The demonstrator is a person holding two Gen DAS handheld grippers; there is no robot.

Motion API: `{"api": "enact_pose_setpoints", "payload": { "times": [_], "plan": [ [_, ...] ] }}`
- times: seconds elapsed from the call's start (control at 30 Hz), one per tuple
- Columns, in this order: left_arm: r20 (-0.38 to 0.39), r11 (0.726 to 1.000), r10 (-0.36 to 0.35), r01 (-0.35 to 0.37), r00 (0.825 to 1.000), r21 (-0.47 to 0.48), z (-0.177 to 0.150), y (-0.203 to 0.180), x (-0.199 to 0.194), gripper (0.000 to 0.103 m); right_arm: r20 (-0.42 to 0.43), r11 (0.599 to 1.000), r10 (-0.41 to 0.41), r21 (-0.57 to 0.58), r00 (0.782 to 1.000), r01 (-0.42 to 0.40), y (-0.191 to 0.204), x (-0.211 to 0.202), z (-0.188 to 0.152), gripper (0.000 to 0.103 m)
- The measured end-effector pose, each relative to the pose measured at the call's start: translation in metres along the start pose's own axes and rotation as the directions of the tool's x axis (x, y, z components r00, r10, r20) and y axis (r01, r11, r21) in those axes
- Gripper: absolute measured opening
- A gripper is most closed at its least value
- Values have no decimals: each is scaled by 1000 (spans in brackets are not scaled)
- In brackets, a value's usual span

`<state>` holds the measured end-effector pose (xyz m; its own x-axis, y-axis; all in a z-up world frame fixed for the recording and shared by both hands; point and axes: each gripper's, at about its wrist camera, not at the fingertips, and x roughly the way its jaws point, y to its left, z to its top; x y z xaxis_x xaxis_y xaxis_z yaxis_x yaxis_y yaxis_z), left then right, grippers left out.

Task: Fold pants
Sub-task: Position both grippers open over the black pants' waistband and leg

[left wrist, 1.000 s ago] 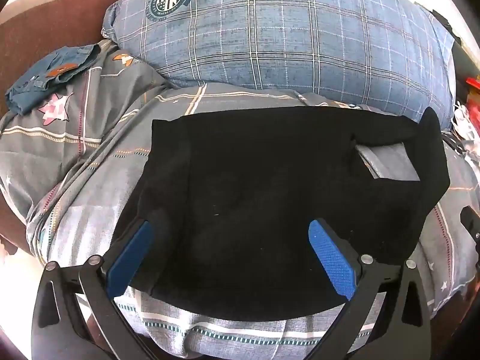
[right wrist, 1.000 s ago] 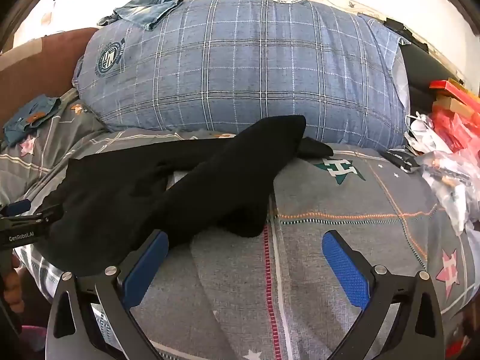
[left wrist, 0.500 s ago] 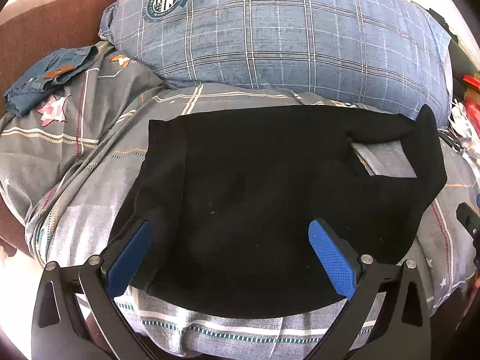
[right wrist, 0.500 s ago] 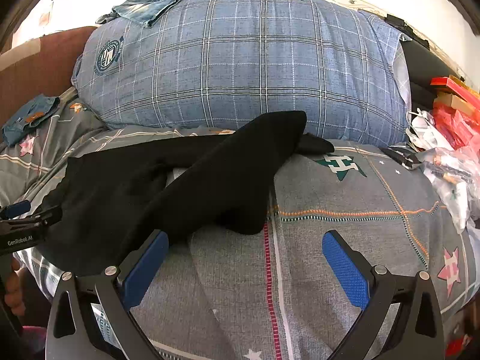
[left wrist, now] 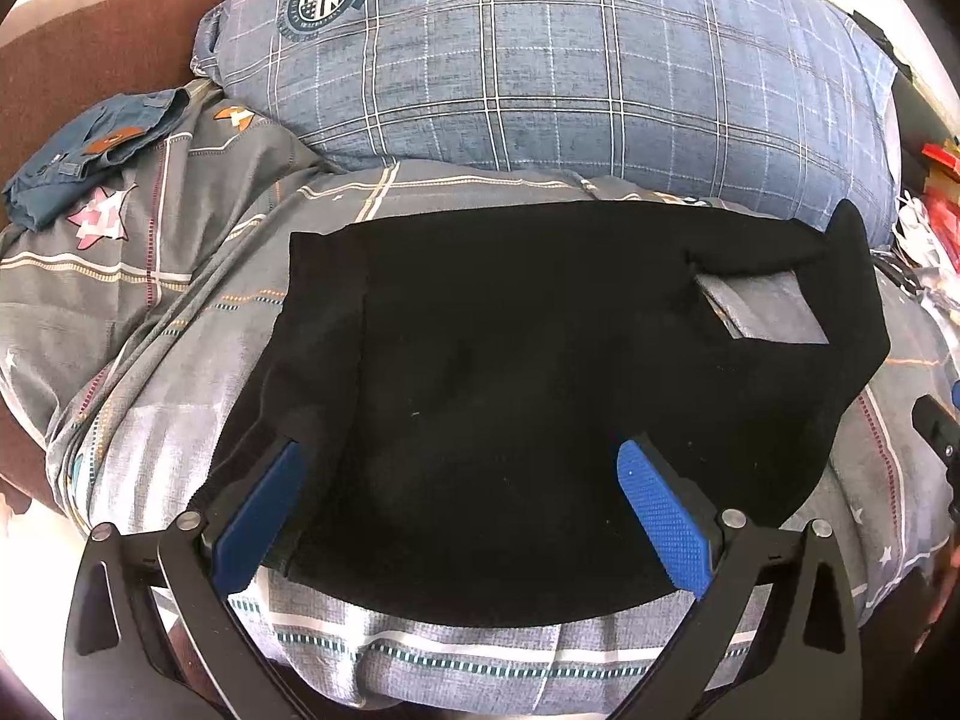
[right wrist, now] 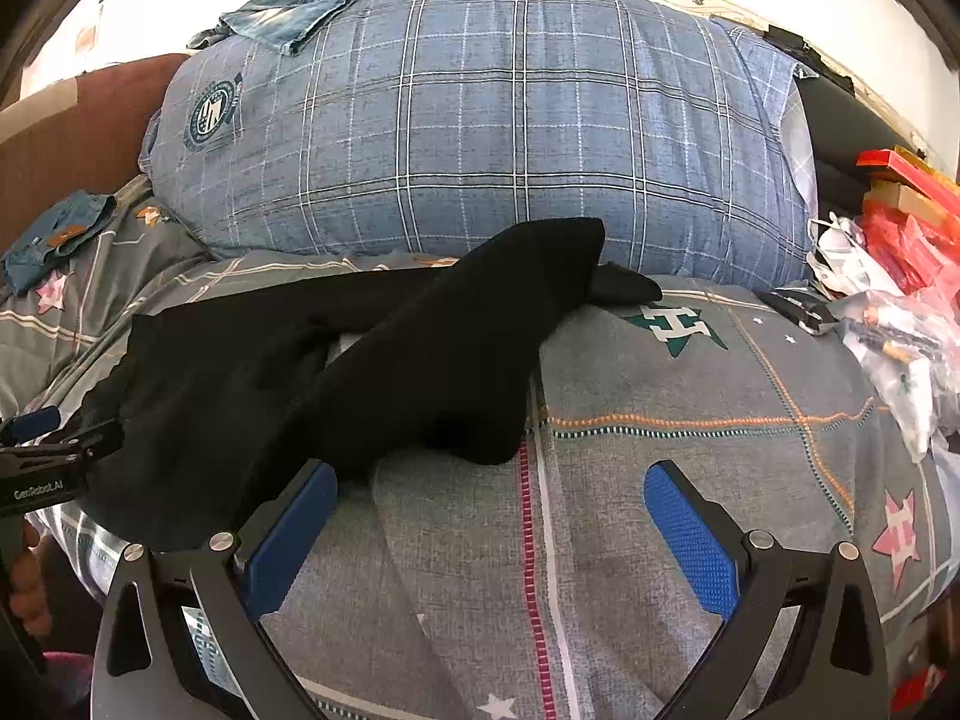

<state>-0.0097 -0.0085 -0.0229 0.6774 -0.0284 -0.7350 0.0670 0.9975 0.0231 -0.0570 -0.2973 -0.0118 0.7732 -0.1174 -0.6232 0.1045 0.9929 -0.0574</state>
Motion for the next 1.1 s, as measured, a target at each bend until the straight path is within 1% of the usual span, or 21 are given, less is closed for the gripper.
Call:
{"api": "enact_pose_setpoints", "payload": {
  "times": [0.2,0.37,0.53,0.97,1.03,1.1],
  "plan": [
    [-5,1000,5,-5,1000,20,-5,-4,1,103,-12,1000,-1,9,1000,1,-8,5,0,103],
    [-8,1000,-6,6,1000,23,-4,-8,1,103,-11,1000,-9,18,1000,9,-14,6,1,103],
    [-15,1000,-16,16,1000,20,-1,-10,1,103,-9,1000,-10,14,1000,10,-15,5,1,103],
    [-22,1000,-16,16,1000,16,1,-12,1,103,-5,1000,-10,3,1000,10,-13,6,2,103],
    [-25,1000,-14,14,1000,19,2,-12,2,103,-7,1000,-7,4,1000,7,-13,6,2,103],
    [-33,1000,-13,14,999,21,2,-12,3,103,-30,1000,13,21,999,-13,-16,9,4,103]
  ]
}}
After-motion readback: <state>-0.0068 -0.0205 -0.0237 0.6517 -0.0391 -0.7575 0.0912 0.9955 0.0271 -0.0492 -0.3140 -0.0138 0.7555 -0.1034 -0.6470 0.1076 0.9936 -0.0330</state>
